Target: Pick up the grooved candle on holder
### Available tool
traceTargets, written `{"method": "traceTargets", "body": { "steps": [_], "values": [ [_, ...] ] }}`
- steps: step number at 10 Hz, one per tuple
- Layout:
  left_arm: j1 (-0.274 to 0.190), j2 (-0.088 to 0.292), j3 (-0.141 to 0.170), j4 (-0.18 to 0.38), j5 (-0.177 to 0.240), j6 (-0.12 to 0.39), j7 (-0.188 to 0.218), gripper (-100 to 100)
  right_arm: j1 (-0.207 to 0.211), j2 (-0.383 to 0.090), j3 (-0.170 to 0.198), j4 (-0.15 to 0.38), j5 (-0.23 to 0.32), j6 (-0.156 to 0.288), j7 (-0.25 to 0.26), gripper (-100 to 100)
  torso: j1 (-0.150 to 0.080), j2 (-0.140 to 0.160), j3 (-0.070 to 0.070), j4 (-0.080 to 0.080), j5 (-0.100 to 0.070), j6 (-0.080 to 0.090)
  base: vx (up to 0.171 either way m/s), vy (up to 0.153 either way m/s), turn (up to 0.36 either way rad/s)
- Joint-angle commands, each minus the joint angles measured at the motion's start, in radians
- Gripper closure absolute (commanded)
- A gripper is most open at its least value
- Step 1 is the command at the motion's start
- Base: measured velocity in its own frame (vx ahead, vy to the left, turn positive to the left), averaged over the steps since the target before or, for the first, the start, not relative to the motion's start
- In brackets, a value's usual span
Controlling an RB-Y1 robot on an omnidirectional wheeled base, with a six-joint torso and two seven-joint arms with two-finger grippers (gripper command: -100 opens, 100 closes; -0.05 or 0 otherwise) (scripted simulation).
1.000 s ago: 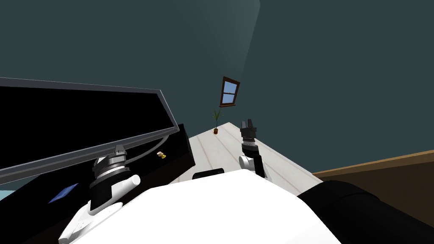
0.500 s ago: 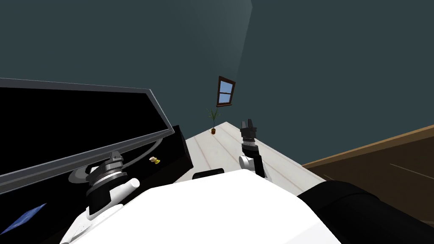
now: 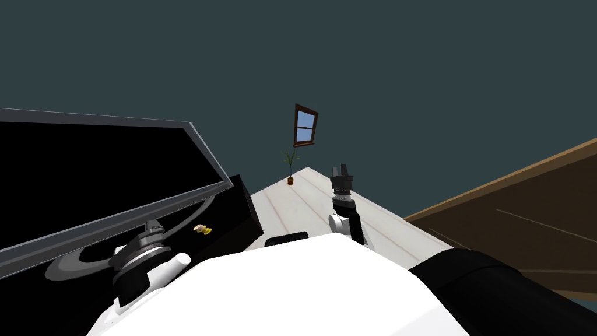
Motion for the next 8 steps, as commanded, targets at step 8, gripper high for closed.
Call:
{"method": "traceTargets", "body": {
  "steps": [8],
  "values": [
    [-0.040,-0.043,0.172,0.250,0.007,0.001,-0.117,-100,0.000,0.000,0.000,0.000,0.000,0.000,0.000,0,0.002,-0.001,0.000,0.000,0.000,0.000,0.042,0.041,-0.153]
  ]
}}
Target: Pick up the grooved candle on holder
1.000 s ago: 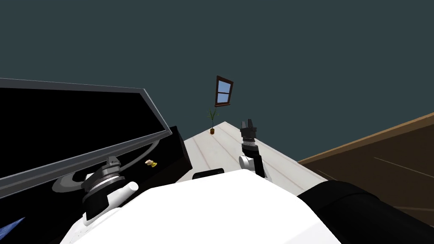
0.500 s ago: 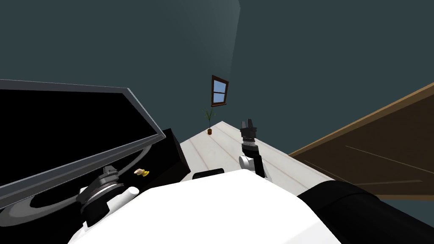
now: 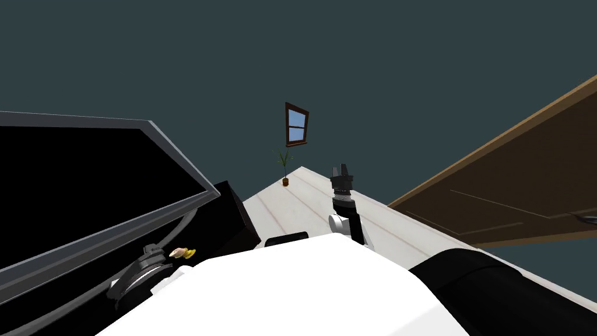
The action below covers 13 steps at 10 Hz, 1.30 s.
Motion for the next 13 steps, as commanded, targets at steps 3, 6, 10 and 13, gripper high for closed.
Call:
{"method": "traceTargets", "body": {
  "steps": [3,6,10,13],
  "values": [
    [-0.006,-0.060,0.074,0.066,0.002,0.011,-0.054,-100,0.000,0.000,0.000,0.000,0.000,0.000,0.000,0,-0.001,-0.001,-0.001,0.000,0.000,-0.001,0.054,0.082,-0.143],
    [-0.013,-0.103,0.119,0.123,0.003,0.010,-0.081,-100,0.000,0.000,0.000,0.000,0.000,0.000,0.000,0,-0.001,0.000,0.000,0.000,0.000,-0.001,0.038,0.086,-0.103],
    [-0.018,-0.152,0.153,0.163,0.005,0.009,-0.101,-100,0.000,0.000,0.000,0.000,0.000,0.000,0.000,0,-0.003,0.001,0.001,0.000,-0.001,-0.001,0.016,0.066,-0.059],
    [-0.020,-0.195,0.175,0.184,0.007,0.008,-0.112,-100,0.000,0.000,0.000,0.000,0.000,0.000,0.000,0,0.003,0.001,0.001,0.000,0.001,-0.001,0.019,0.128,-0.053]
  ]
}}
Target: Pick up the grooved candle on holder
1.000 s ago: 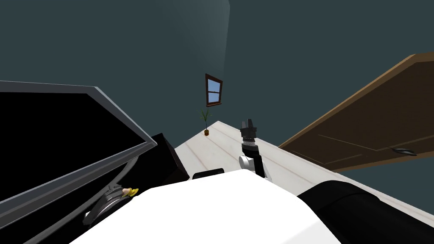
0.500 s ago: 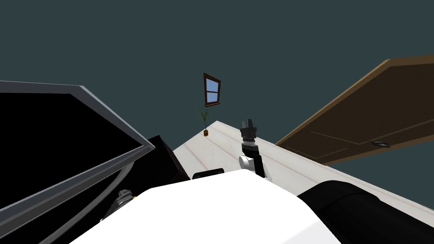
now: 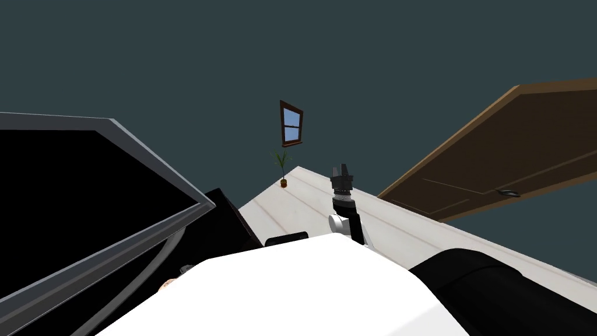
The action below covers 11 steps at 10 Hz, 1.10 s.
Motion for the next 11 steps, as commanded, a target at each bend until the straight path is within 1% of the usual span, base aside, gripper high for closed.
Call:
{"method": "traceTargets", "body": {
  "steps": [1,2,3,4,5,6,11],
  "values": [
    [0.000,0.000,0.000,0.000,0.000,0.000,0.000,-100,0.000,0.000,0.000,0.000,0.000,0.000,0.000,0,0.000,0.000,0.000,0.000,0.000,0.000,0.011,0.016,0.002],
    [0.000,-0.002,0.001,-0.005,0.000,0.005,-0.002,0,0.000,0.000,0.000,0.000,0.000,0.000,0.000,0,-0.003,0.001,0.000,0.000,-0.001,0.000,0.002,0.005,-0.001],
    [0.000,0.018,0.001,0.034,0.033,-0.017,-0.008,-100,0.000,0.000,0.000,0.000,0.000,0.000,0.000,0,-0.004,0.001,0.001,0.000,-0.001,0.000,-0.018,0.017,-0.244],
    [0.000,0.018,0.001,0.034,0.033,-0.017,-0.008,-100,0.000,0.000,0.000,0.000,0.000,0.000,0.000,0,-0.004,0.003,0.001,0.001,-0.001,0.001,-0.027,0.028,-0.100],
    [0.000,0.027,0.001,0.052,0.050,-0.028,-0.012,-100,0.000,0.000,0.000,0.000,0.000,0.000,0.000,0,-0.003,0.003,0.002,0.001,-0.001,0.000,-0.028,0.019,-0.074],
    [-0.001,0.047,0.001,0.090,0.083,-0.049,-0.018,-100,0.000,0.000,0.000,0.000,0.000,0.000,0.000,0,-0.003,0.004,0.002,0.001,-0.001,0.000,-0.034,0.030,-0.266],
    [-0.001,0.096,0.002,0.184,0.165,-0.103,-0.033,-100,0.000,0.000,0.000,0.000,0.000,0.000,0.000,0,-0.003,0.004,0.002,0.001,-0.001,0.000,-0.034,0.028,-0.153]
  ]
}}
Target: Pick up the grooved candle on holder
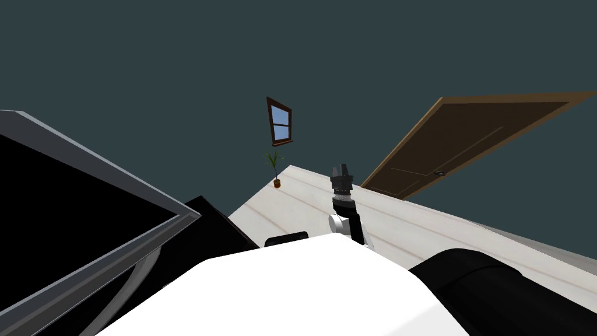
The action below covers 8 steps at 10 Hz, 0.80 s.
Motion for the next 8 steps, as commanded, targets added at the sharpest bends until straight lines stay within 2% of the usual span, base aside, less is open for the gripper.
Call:
{"method": "traceTargets", "body": {
  "steps": [1,2,6,7,8],
  "values": [
    [0.000,0.000,0.000,0.000,0.000,0.000,0.000,-100,0.000,0.000,0.000,0.000,0.000,0.000,0.000,0,0.000,0.000,0.000,0.000,0.000,0.000,-0.015,0.012,-0.021],
    [0.001,-0.002,0.001,-0.004,0.002,0.003,-0.003,100,0.000,0.000,0.000,0.000,0.000,0.000,0.000,0,-0.001,-0.001,-0.001,0.000,0.000,0.000,0.000,0.000,0.000],
    [0.002,-0.001,0.000,-0.003,0.001,0.003,-0.005,100,0.000,0.000,0.000,0.000,0.000,0.000,0.000,0,-0.001,-0.002,-0.001,0.000,0.000,0.000,0.000,0.000,0.000],
    [0.002,-0.001,0.000,-0.003,0.001,0.003,-0.005,0,0.000,0.000,0.000,0.000,0.000,0.000,0.000,0,-0.001,-0.002,0.000,0.000,0.000,0.000,0.000,0.000,0.000],
    [-0.004,0.012,0.000,0.027,0.010,-0.013,-0.002,100,0.000,0.000,0.000,0.000,0.000,0.000,0.000,0,-0.001,-0.002,0.000,0.000,0.000,0.000,0.000,0.000,0.000]
  ]
}}
